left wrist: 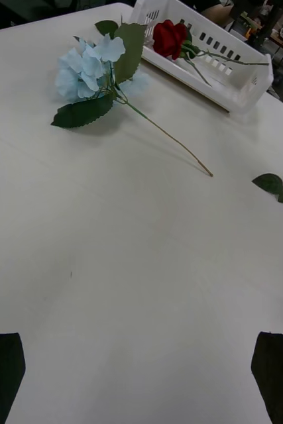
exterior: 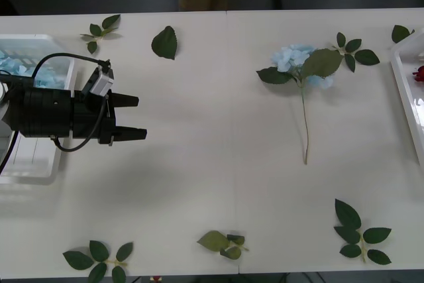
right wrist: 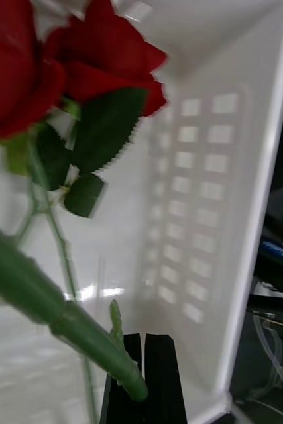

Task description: Place the red flowers into the right box and the blue flowers into the left box. If a person shows an open palm, hand one flower to the person first, then continue sorting.

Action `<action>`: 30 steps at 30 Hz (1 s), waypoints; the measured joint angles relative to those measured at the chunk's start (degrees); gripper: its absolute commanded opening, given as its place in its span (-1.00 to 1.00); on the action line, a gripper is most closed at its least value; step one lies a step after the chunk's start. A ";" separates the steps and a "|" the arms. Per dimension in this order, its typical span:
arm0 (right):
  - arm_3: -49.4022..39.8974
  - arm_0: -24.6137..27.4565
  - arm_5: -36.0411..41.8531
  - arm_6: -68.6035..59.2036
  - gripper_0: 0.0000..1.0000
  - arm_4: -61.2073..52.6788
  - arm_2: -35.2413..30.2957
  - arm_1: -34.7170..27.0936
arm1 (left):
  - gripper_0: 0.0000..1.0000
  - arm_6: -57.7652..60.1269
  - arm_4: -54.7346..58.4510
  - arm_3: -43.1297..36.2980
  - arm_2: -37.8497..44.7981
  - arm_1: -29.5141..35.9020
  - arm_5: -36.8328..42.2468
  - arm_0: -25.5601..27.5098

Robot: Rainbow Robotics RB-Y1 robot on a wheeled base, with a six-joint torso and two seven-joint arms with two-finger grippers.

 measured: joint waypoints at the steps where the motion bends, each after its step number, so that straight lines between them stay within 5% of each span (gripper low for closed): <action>1: 0.16 0.00 -0.95 1.11 -1.00 3.06 0.00 0.01 | 1.00 0.00 0.00 0.00 -0.06 -0.02 0.00 0.04; 7: 5.53 0.02 -7.52 1.70 -1.00 8.24 -0.90 0.08 | 1.00 0.00 0.00 0.00 -0.40 -0.03 -0.04 0.23; 16: 13.94 2.13 -15.44 1.49 -1.00 -2.57 -2.79 0.09 | 1.00 0.00 0.00 -0.02 -0.41 -0.05 -0.06 0.39; 21: 13.94 3.63 -15.44 0.75 0.03 -8.41 -2.78 0.09 | 1.00 0.00 0.00 -0.02 -0.41 -0.05 -0.06 0.44; 30: 13.74 4.13 -11.38 -1.05 0.26 -16.08 -2.78 0.09 | 1.00 0.00 0.00 -0.03 -0.41 -0.05 -0.06 0.45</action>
